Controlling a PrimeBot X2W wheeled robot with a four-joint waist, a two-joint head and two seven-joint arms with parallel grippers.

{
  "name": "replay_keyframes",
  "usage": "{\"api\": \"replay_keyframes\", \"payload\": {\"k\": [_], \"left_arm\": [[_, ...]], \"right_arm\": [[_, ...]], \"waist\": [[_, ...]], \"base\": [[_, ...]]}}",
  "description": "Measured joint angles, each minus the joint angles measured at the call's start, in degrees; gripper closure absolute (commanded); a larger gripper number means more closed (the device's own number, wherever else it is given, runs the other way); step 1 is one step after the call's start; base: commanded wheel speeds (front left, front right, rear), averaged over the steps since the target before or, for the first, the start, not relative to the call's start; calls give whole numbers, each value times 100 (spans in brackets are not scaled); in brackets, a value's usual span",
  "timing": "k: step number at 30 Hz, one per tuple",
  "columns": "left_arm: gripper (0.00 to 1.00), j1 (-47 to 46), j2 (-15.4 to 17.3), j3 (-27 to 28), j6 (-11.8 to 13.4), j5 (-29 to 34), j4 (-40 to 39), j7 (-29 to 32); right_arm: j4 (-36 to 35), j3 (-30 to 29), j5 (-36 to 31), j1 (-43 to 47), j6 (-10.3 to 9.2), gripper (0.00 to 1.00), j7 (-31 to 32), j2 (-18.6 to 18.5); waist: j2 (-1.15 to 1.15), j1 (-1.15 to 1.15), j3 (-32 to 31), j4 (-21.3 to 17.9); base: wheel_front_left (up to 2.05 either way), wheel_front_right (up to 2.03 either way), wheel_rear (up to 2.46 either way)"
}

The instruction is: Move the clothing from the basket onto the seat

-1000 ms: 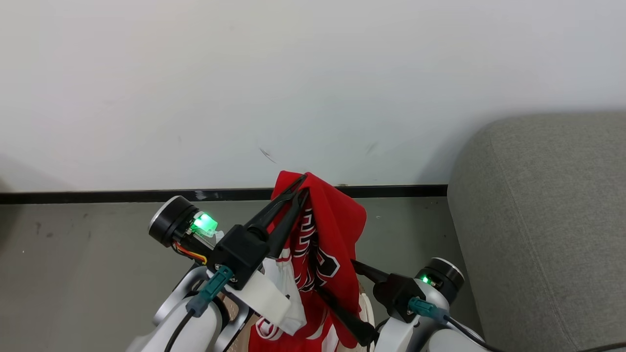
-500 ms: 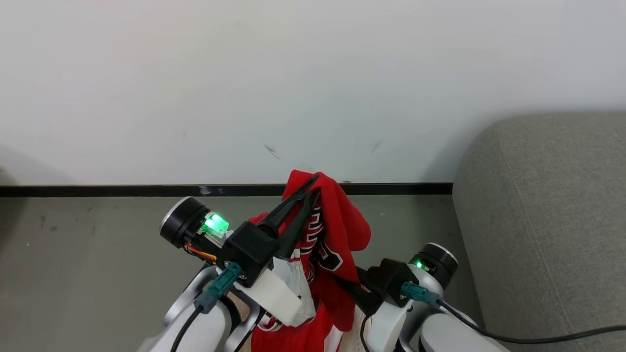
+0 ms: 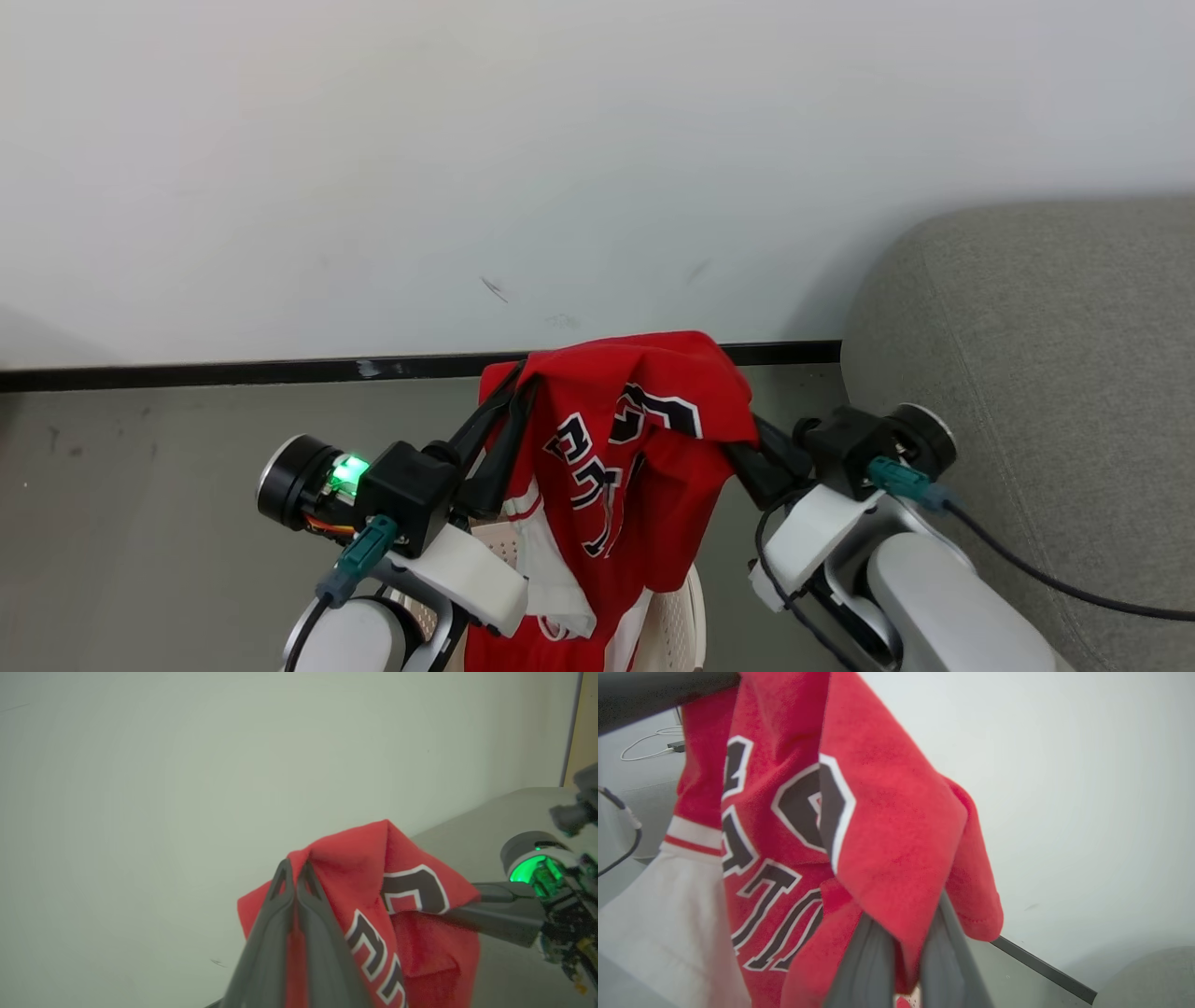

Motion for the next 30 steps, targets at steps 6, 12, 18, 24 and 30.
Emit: {"api": "replay_keyframes", "payload": {"k": [6,12,18,24,30], "left_arm": [[31,257,-57,25,0,-198,168,-241],[0,463,-86,-56,-58,-326,308,-444],[0,595,-87,-171,-159,-342,407,-632],[0,673,-99,-309,-301,-388,435,-781],[0,715,-110,-530,-414,-388,526,-864]], "right_arm": [[-392,-751,57,121,0,100,-1,-100],[-746,-1116,100,118,0,100,-1,-96],[-993,-1435,98,116,0,100,-1,-125],[-1170,-1728,41,165,0,100,-1,-235],[-1356,-2113,-4,494,0,100,-1,-383]], "waist": [[0,0,-6,-123],[0,0,-19,-239],[0,0,-36,-332],[0,0,-44,-396],[0,0,-47,-483]], "base": [[0,0,0],[0,0,0],[0,0,0],[0,0,0],[0,0,0]]}}
